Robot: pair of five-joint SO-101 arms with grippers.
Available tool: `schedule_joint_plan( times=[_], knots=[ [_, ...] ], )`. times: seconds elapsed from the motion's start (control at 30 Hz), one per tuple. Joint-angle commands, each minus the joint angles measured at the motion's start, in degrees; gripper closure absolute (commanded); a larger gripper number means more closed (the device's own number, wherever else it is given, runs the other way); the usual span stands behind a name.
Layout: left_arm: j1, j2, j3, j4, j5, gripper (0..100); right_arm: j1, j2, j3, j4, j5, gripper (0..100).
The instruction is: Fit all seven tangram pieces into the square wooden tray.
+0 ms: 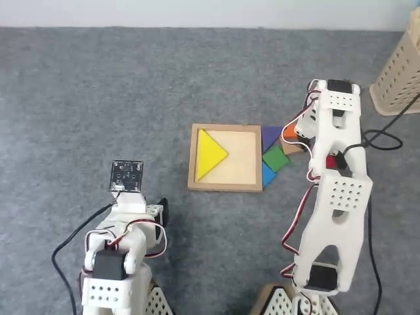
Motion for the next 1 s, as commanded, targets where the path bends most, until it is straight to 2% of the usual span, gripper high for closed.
schedule_joint_plan(
  times=[0.0,0.97],
  knots=[
    [-0.3,-1.1,-0.1,-0.4,0.4,85,0.8,-4.3,-2.4,-0.2,0.9,62.3],
    [-0.3,-1.1,-0.1,-0.4,0.4,85,4.2,-0.9,-2.4,-4.4,1.1,62.9]
  ],
)
